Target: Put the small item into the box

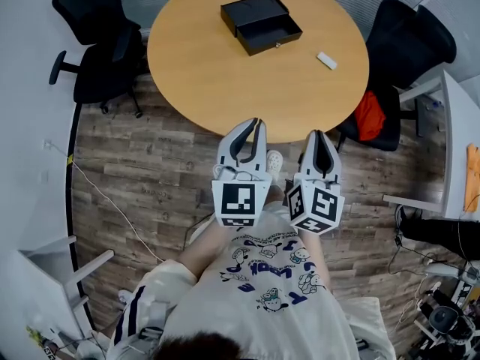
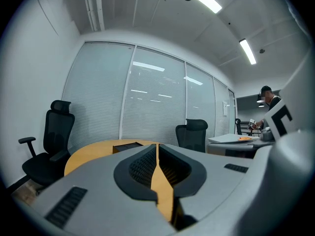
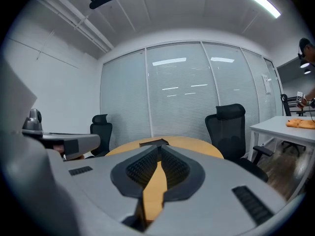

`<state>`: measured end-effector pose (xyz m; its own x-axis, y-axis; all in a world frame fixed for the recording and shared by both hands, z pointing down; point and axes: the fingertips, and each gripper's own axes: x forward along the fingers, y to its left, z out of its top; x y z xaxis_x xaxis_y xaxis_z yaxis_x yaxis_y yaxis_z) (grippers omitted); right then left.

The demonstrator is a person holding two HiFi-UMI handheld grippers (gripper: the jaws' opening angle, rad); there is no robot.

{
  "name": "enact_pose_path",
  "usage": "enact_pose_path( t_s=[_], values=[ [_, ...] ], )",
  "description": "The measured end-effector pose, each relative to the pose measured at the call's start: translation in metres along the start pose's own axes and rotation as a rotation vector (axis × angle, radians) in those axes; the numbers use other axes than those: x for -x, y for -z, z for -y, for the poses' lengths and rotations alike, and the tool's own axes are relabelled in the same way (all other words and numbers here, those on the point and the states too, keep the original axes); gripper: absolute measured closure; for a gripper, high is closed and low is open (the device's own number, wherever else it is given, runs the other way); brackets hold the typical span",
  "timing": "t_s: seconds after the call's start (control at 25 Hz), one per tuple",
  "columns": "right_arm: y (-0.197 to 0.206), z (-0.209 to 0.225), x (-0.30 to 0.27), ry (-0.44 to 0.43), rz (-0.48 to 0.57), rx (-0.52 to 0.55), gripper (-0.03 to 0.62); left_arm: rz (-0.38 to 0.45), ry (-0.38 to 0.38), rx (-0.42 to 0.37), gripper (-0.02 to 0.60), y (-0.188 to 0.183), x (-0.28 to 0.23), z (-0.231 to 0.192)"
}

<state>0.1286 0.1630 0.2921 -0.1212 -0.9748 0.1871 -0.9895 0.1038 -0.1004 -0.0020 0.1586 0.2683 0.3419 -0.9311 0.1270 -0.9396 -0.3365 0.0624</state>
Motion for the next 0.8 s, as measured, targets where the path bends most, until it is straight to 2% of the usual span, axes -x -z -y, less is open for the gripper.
enact_pose_path(
  t_s=[0.8],
  values=[
    [-0.016,0.056,-0.100,-0.081,-0.024,-0.002,0.551,-0.020,-0.086,0.001,0.554,-0.009,-0.105,0.008]
  ],
)
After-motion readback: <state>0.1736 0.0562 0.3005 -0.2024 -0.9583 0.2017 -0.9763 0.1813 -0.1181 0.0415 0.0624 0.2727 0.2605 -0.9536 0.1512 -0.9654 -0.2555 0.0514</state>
